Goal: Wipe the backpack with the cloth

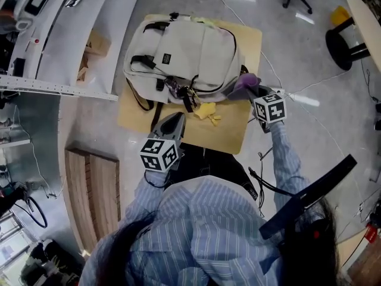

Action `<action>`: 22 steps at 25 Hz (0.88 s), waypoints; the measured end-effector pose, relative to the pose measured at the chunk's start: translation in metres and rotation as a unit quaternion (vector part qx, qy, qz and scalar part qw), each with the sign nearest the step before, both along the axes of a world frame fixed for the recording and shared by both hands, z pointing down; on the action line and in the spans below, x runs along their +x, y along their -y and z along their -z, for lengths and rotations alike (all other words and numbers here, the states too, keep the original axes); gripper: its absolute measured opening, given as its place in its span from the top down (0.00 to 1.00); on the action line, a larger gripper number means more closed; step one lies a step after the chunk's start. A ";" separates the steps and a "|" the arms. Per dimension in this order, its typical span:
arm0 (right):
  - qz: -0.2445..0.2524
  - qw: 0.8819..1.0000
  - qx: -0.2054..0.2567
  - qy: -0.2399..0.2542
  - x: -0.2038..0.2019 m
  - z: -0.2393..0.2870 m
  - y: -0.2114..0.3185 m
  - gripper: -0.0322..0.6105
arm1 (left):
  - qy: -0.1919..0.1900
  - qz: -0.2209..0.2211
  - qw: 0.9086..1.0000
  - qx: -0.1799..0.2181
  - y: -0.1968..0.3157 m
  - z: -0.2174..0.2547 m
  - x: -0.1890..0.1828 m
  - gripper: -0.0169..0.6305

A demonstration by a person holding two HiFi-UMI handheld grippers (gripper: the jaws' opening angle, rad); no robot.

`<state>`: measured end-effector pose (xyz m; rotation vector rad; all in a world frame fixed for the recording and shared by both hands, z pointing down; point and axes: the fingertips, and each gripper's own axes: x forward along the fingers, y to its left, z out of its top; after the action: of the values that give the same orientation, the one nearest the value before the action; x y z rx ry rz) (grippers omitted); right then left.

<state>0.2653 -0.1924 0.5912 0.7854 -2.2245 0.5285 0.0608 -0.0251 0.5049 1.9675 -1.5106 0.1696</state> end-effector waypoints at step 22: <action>-0.081 0.993 0.024 -0.082 -0.020 0.012 0.154 0.89 | -0.046 -0.123 0.991 -0.003 0.112 -0.010 -0.045 0.94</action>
<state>0.2451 -0.3462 0.5787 1.0032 -2.0409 0.4711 0.0159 -0.1368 0.5151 2.1229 -1.2053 0.1850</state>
